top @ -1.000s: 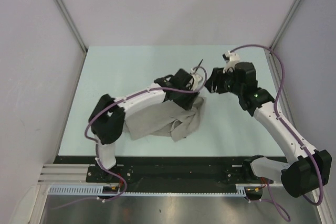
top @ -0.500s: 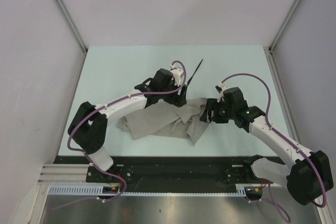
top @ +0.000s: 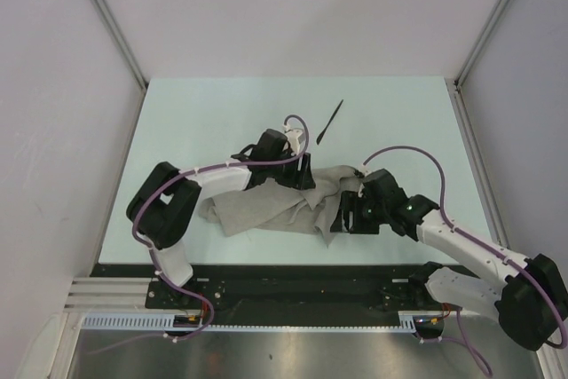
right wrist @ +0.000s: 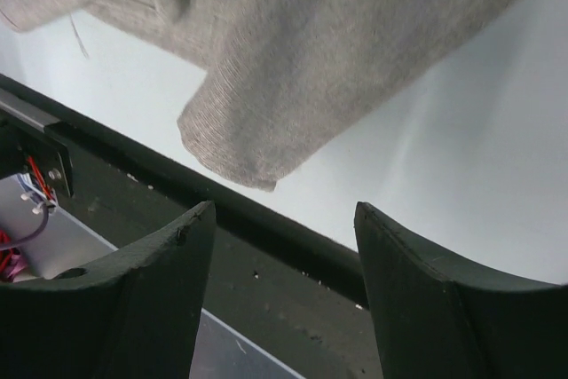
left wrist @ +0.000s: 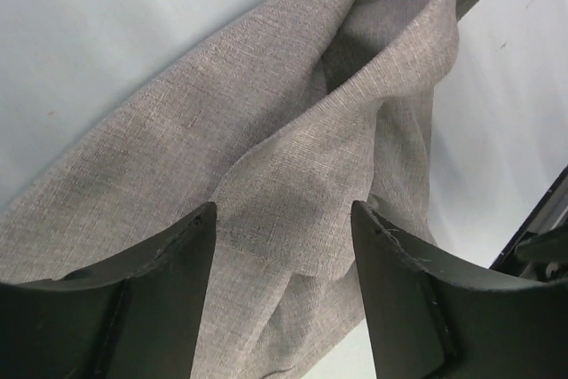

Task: Fold the napkin, place the utensils inside, and roll it up
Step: Flatten the napkin out

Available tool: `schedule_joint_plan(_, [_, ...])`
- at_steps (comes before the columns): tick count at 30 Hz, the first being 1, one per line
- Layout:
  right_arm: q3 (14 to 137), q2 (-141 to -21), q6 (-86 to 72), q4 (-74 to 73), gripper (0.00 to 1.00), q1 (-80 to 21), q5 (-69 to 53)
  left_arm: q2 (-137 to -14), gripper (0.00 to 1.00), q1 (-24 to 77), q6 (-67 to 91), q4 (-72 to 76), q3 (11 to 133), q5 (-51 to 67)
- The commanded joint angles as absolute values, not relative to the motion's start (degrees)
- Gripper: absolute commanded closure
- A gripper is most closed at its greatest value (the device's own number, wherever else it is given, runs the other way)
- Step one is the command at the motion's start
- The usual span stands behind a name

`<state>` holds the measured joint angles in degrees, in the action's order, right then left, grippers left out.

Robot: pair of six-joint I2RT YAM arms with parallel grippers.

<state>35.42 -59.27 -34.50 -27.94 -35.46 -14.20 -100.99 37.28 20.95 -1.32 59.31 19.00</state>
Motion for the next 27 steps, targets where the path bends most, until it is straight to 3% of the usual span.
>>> schedule_joint_plan(1, [34.72, -57.75, -39.72, -29.09, 0.31, -38.14, -11.43, -102.48, 0.35, 36.48, 23.64, 2.73, 58.36, 20.4])
schedule_joint_plan(17, [34.72, -64.6, -44.3, -26.55, 0.3, -44.65, -8.71, -100.46, 0.3, 36.74, 23.99, 4.12, 54.32, 15.46])
schedule_joint_plan(27, [34.28, -70.39, -45.09, -21.62, 0.3, -44.91, -8.62, -102.48, 0.41, 36.65, 26.01, 8.7, 54.32, 19.24])
